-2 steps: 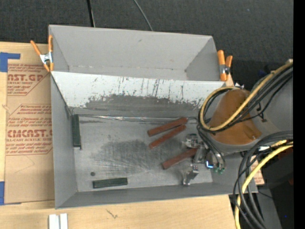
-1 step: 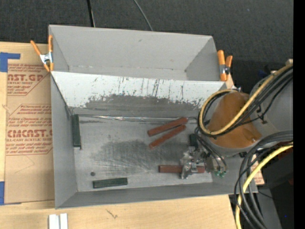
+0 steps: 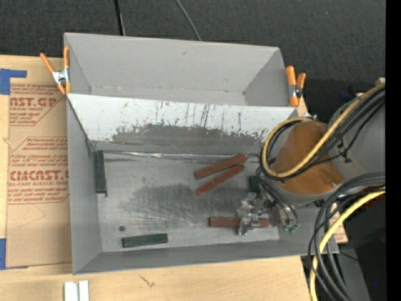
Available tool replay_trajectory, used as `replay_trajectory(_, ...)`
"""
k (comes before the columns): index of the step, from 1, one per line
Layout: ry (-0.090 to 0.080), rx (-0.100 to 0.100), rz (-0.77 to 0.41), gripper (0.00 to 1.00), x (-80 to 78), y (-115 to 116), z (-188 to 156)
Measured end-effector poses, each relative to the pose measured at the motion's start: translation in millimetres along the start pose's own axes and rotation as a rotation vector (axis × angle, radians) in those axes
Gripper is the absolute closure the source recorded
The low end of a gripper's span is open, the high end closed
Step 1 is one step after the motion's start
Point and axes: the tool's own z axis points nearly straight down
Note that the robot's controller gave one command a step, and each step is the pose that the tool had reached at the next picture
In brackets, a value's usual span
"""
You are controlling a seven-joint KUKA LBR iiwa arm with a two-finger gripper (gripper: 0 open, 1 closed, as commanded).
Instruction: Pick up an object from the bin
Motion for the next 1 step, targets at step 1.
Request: replay_trajectory(1, -0.001, 0.0, 0.0, 1.0, 1.0, 0.1, -5.7)
